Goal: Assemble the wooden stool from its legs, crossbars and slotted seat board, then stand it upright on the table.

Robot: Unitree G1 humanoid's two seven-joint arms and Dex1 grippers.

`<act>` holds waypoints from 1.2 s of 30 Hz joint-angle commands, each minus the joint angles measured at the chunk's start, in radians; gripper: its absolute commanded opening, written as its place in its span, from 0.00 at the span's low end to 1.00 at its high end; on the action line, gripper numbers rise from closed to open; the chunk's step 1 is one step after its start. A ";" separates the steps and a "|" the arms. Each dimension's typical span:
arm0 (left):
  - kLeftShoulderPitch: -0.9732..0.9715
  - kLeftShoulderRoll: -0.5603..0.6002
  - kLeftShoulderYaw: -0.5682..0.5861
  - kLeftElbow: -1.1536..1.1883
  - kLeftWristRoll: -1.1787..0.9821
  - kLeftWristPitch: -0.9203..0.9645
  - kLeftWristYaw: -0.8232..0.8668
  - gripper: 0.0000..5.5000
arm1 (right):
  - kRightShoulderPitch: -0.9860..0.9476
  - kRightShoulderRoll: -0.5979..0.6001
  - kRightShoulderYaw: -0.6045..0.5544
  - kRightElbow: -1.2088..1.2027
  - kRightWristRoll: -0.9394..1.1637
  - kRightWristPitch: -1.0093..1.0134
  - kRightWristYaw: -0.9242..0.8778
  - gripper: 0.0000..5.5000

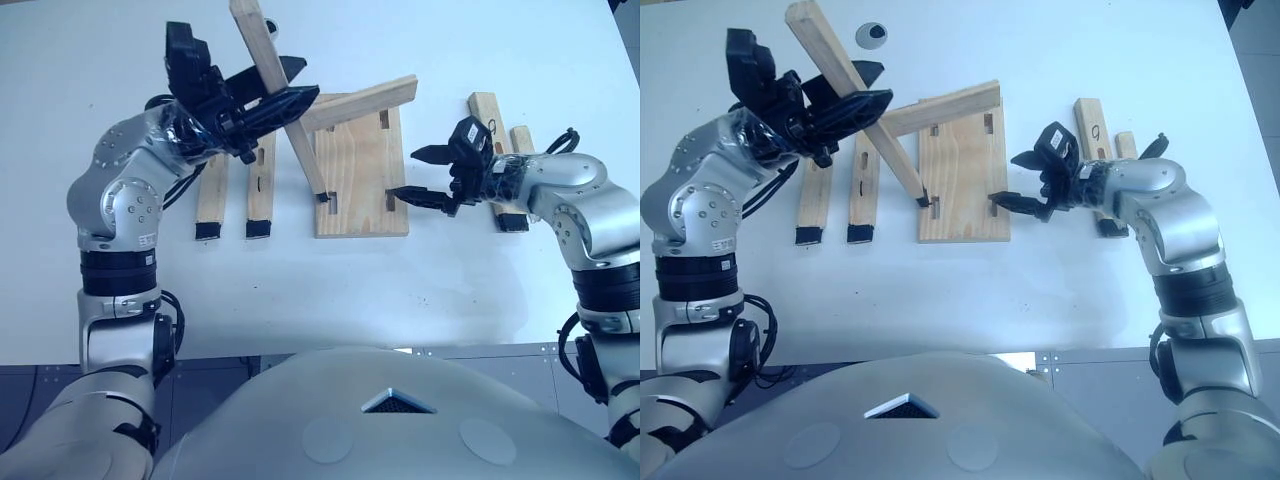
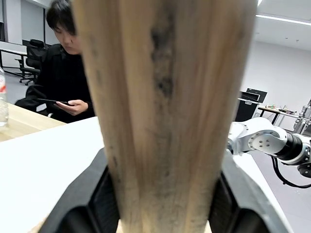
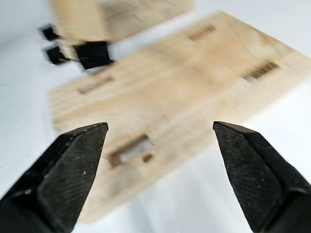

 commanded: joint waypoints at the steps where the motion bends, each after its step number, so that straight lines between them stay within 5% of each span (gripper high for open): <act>1: 0.007 -0.021 -0.045 -0.025 0.002 0.038 -0.010 0.37 | -0.016 0.015 0.009 0.036 -0.050 -0.031 -0.015 0.73; 36: -0.018 -0.043 -0.033 0.041 0.107 -0.107 -0.022 0.37 | 0.050 -0.068 0.168 0.058 -0.244 -0.105 0.084 0.73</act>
